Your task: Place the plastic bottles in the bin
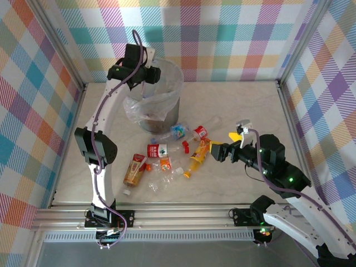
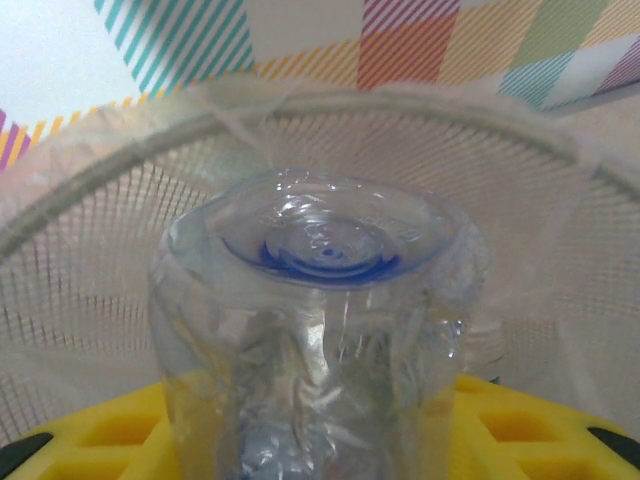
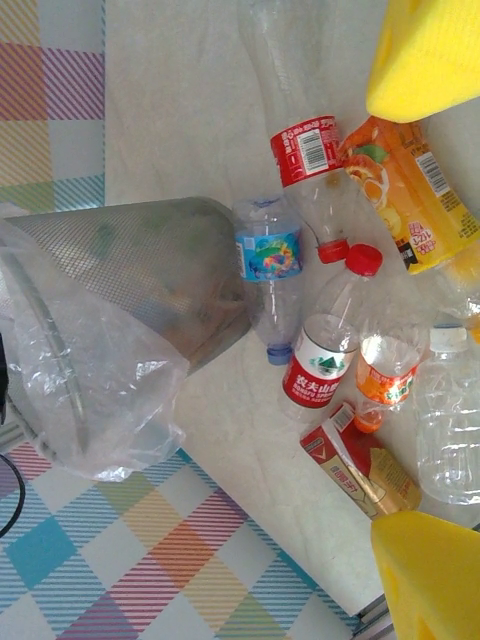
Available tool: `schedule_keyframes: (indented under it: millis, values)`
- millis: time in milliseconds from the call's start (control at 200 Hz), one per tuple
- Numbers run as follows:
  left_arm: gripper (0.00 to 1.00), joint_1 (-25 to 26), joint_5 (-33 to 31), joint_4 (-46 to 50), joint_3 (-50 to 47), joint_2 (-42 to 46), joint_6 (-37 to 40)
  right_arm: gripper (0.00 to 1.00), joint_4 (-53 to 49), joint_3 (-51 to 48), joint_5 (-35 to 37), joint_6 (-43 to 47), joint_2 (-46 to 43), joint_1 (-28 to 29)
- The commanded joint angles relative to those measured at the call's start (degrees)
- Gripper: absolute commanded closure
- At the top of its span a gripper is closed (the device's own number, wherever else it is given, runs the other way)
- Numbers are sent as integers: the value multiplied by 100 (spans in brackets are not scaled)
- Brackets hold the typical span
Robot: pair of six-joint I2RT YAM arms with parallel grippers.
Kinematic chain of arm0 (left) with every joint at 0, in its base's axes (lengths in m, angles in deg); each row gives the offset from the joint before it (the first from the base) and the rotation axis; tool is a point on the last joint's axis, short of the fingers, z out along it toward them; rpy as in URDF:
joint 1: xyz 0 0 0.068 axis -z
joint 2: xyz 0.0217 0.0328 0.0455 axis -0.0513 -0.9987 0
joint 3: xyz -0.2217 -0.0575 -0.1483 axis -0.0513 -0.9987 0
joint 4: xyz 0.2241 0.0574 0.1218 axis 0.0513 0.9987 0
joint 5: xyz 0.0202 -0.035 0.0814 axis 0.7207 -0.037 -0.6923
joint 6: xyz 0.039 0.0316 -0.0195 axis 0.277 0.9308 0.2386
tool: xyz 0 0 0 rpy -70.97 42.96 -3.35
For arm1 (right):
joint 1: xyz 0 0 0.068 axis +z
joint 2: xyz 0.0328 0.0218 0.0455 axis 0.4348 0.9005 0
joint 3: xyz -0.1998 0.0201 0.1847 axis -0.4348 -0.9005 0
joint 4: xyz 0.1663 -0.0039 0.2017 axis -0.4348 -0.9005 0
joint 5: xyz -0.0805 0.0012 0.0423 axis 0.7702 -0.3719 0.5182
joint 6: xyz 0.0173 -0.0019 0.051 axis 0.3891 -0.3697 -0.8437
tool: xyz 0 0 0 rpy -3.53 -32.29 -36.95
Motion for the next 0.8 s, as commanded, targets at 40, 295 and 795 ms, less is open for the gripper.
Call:
schedule_keyframes:
  millis: [40,295,795]
  values:
    - [48,-49,-227,189,-261,42,64,0,85,-29,-97,-104,104,38]
    - [41,-49,-318,196,-538,189,-2,0,13,6,-98,-92,158,39]
    - [25,-49,-96,198,-403,522,-157,0,-78,29,-115,-96,243,39]
